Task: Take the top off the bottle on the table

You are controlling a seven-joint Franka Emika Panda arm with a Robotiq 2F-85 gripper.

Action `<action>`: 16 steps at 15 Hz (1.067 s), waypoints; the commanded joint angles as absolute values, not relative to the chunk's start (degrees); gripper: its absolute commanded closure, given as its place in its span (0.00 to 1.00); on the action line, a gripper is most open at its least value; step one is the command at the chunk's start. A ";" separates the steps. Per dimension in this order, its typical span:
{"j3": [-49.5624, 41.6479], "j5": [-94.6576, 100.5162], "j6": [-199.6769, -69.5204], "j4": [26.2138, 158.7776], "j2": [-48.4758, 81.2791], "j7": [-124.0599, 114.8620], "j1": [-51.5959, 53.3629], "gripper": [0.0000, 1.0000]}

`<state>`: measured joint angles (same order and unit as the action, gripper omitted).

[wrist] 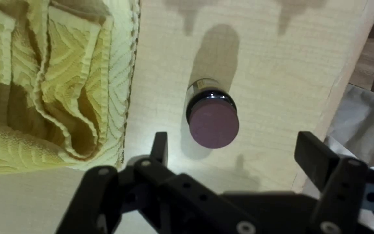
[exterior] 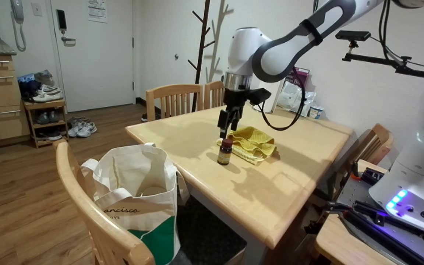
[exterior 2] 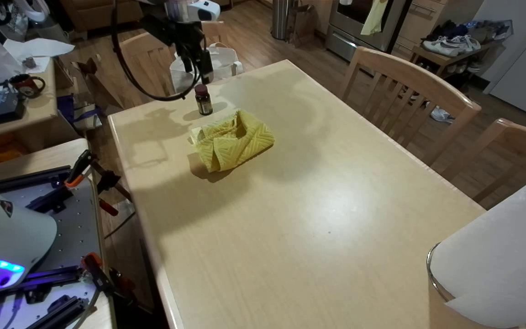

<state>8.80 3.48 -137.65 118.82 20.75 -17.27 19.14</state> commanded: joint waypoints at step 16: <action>8.98 4.07 -136.40 118.25 23.42 -17.44 19.65 0.59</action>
<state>8.92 3.48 -137.14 118.82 23.03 -17.26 19.36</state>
